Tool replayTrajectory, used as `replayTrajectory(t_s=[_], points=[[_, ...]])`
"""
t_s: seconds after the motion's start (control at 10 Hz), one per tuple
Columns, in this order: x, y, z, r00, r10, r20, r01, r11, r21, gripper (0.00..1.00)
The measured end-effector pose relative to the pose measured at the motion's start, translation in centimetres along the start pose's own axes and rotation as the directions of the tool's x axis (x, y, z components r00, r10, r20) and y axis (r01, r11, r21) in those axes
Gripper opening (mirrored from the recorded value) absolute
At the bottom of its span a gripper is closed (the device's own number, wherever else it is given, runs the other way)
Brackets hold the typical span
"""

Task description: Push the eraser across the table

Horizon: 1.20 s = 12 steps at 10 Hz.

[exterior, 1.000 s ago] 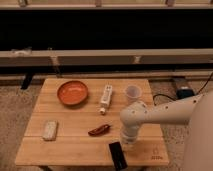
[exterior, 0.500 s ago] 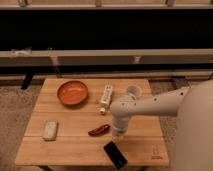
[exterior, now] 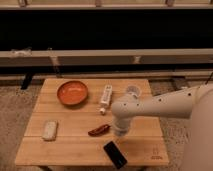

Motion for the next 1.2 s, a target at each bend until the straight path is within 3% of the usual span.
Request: replayTrajectory(t_s=[0.3,0.7,1.2], points=[[0.8,2.6,-0.1,1.000,0.018,-0.025,-0.018,1.000,0.007,0.00],[2.8,7.7,1.4,0.996,0.073,-0.051,-0.074,0.997,-0.011,0.00],[4.2,9.9,3.4,0.993,0.106,-0.056,-0.108,0.993,-0.038,0.00]])
